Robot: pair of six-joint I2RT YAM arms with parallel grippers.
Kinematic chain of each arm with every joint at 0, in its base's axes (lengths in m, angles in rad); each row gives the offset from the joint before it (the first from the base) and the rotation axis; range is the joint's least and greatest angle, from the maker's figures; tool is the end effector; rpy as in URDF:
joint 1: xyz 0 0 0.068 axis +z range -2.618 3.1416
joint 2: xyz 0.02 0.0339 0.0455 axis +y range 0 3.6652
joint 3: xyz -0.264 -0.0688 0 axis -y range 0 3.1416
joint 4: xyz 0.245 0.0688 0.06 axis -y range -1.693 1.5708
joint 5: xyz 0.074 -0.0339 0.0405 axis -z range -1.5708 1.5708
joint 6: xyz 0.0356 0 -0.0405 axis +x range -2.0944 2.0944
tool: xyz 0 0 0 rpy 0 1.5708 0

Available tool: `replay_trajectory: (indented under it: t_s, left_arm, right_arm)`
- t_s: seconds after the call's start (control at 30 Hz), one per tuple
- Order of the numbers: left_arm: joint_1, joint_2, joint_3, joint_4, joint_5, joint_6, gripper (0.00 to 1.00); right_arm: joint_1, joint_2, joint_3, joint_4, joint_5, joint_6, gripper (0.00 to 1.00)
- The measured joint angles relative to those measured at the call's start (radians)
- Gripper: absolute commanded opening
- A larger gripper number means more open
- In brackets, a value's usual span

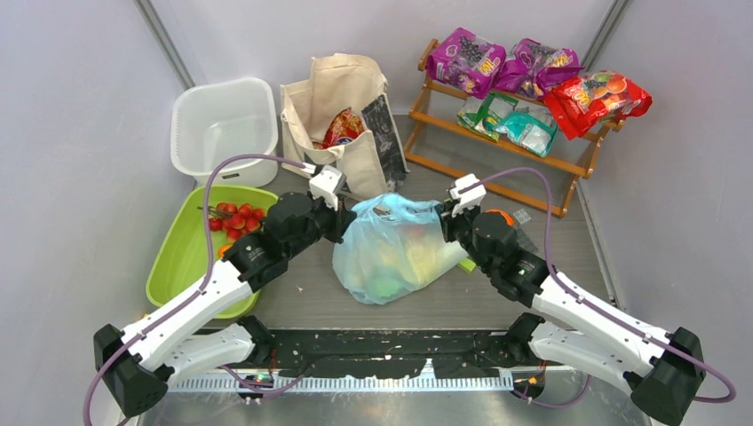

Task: Untie the knot of the grocery bags and take out the mixed food
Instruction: Untie the takeout bag at the center of the board.

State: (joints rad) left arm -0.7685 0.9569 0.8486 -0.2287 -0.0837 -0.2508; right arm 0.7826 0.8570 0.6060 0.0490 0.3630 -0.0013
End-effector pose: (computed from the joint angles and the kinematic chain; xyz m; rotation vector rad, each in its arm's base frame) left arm 0.1612 -0.1517 0.3263 0.4438 1.9027 -0.6043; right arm 0.1539 0.1352 0.2888 -0.4254 1.7139 0.2463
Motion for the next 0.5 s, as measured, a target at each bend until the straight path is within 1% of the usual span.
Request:
replay_trajectory:
  t_s: [0.3, 0.5]
  left_arm:
    - [0.090, -0.059, 0.002, -0.002, 0.076, 0.032, 0.00]
    - [0.149, -0.076, 0.013, -0.010, 0.127, 0.061, 0.00]
  right_arm:
    - [-0.060, -0.041, 0.000, -0.005, -0.066, 0.086, 0.05]
    - [-0.123, -0.061, 0.007, -0.032, -0.088, 0.126, 0.05]
